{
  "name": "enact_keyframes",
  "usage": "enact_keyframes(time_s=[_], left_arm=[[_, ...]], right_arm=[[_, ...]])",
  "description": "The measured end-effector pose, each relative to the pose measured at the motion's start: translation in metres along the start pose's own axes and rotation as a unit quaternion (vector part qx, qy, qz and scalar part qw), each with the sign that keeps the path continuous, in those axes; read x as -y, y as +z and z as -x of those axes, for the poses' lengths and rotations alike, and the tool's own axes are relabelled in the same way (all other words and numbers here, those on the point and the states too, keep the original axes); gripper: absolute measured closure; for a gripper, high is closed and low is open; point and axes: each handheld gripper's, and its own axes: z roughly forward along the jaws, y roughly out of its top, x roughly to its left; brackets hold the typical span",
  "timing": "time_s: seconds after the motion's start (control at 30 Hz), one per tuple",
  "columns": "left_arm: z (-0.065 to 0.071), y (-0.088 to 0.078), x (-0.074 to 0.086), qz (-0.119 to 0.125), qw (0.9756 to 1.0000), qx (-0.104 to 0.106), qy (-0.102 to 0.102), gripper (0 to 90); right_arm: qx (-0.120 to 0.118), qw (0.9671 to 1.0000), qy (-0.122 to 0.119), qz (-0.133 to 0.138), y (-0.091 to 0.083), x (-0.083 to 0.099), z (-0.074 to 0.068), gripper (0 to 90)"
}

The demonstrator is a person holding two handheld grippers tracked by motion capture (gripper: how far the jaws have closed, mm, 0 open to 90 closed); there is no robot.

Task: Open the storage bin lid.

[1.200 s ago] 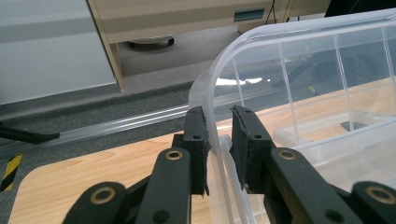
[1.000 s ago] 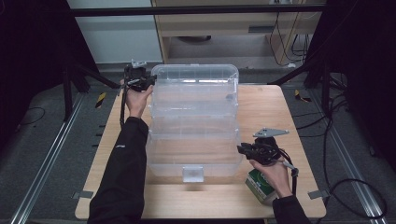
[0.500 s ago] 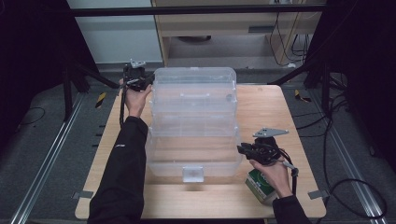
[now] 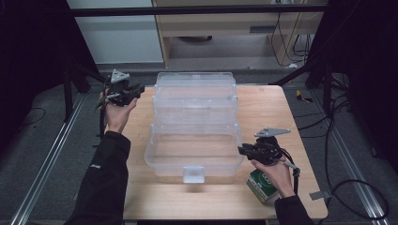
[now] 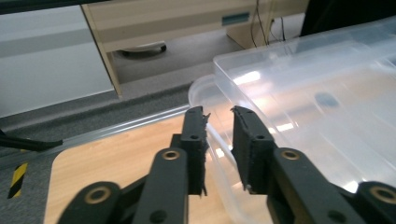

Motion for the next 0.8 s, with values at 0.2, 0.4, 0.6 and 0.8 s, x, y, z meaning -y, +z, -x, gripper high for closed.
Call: enact_keyframes(time_s=[0.2, 0.4, 0.6, 0.8], left_arm=[[0.013, -0.036, 0.022, -0.008, 0.9994, 0.032, 0.000, 65.1], [0.028, -0.059, 0.051, -0.026, 0.9980, 0.056, 0.007, 58.0], [0.038, -0.071, 0.075, -0.042, 0.9969, 0.066, 0.007, 55.8], [0.053, -0.073, 0.094, -0.057, 0.9954, 0.076, 0.016, 55.7]], right_arm=[[-0.001, 1.0000, 0.002, -0.003, 0.000, -0.001, 0.000, 72.1], [-0.002, 0.9999, 0.007, -0.009, 0.000, -0.002, 0.000, 72.0], [0.003, 0.9999, 0.006, -0.015, 0.000, -0.004, -0.001, 72.1], [0.004, 0.9998, 0.011, -0.014, 0.000, -0.003, -0.001, 72.0]])
